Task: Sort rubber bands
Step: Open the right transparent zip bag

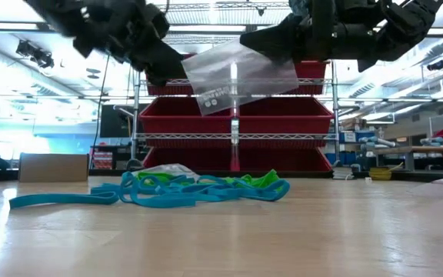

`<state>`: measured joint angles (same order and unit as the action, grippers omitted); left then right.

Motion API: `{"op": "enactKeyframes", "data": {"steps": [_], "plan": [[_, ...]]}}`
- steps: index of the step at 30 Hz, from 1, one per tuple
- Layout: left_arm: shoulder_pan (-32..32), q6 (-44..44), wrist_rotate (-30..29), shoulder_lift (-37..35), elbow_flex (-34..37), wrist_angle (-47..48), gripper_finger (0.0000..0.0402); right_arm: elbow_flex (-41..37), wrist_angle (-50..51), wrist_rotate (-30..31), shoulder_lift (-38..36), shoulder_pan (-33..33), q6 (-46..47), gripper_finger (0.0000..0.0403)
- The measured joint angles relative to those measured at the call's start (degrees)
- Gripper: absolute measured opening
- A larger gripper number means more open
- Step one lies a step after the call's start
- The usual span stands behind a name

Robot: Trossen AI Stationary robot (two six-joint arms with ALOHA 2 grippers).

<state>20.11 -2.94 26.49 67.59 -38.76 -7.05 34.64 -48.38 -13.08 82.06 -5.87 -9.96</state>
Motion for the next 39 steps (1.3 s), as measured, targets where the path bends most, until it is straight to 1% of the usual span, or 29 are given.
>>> {"op": "enactKeyframes", "data": {"steps": [4, 6, 7, 10, 12, 14, 15, 18, 20, 23, 27, 30, 36, 39], "plan": [[0.67, 7.61, 2.29, -0.26, 6.21, -16.98, 0.0212, -0.01, 0.0, 0.0, 0.0, 0.0, -0.02, 0.0], [1.02, 11.81, 4.21, -0.26, 8.7, -23.05, 0.0212, -0.01, 0.02, 0.04, 0.0, 0.0, -0.14, 0.0], [1.3, 13.72, 3.85, -0.26, 9.58, -24.29, 0.0212, 0.01, 0.01, 0.12, 0.0, 0.0, -0.16, 0.0], [3.8, 18.12, 0.98, -0.28, 12.05, -23.48, 0.0212, -0.01, -0.22, 0.37, 0.0, 0.0, -0.76, 0.0], [5.39, 21.83, 2.22, -0.21, 14.4, -25.29, 0.0212, -0.01, -0.79, -0.01, 0.0, 0.0, -1.83, 0.0], [5.97, 25.61, 5.51, 0.34, 16.62, -31.3, 0.0212, -0.01, -1.6, -0.8, 0.0, 0.0, -2.95, 0.0], [6.08, 27.8, 6.21, 0.65, 17.86, -34.93, 0.0212, -0.01, -2.0, -1.53, 0.0, 0.0, -3.63, 0.0], [6.71, 34.84, 6.14, 1.23, 21.46, -44.5, 0.0212, -0.01, -3.14, -3.01, 0.0, 0.0, -4.85, 0.0], [7.13, 38.99, 6.2, 1.81, 22.84, -48.64, 0.0212, 0.0, -3.68, -3.24, 0.0, 0.02, -5.79, 0.0], [7.15, 44.07, 6.62, 3.93, 24.19, -51.53, 0.0212, -0.01, -4.63, -3.73, 0.0, 0.05, -7.23, 0.0], [5.43, 50.61, 8.67, 8.04, 24.21, -61.61, 0.0212, 0.01, -5.0, -3.84, 0.0, 0.09, -7.79, 0.0], [4.48, 54.42, 8.61, 11.2, 23.86, -68.05, 0.0212, 0.01, -5.08, -3.85, 0.0, 0.09, -8.39, 0.0], [3.18, 56.58, 7.99, 16.11, 22.51, -68.24, 0.0212, 0.0, -5.83, -3.67, 0.0, 0.11, -10.72, 0.0], [2.53, 57.33, 7.96, 18.63, 21.58, -70.13, 0.0212, -0.01, -6.12, -3.65, 0.0, 0.11, -10.88, 0.0]]}}
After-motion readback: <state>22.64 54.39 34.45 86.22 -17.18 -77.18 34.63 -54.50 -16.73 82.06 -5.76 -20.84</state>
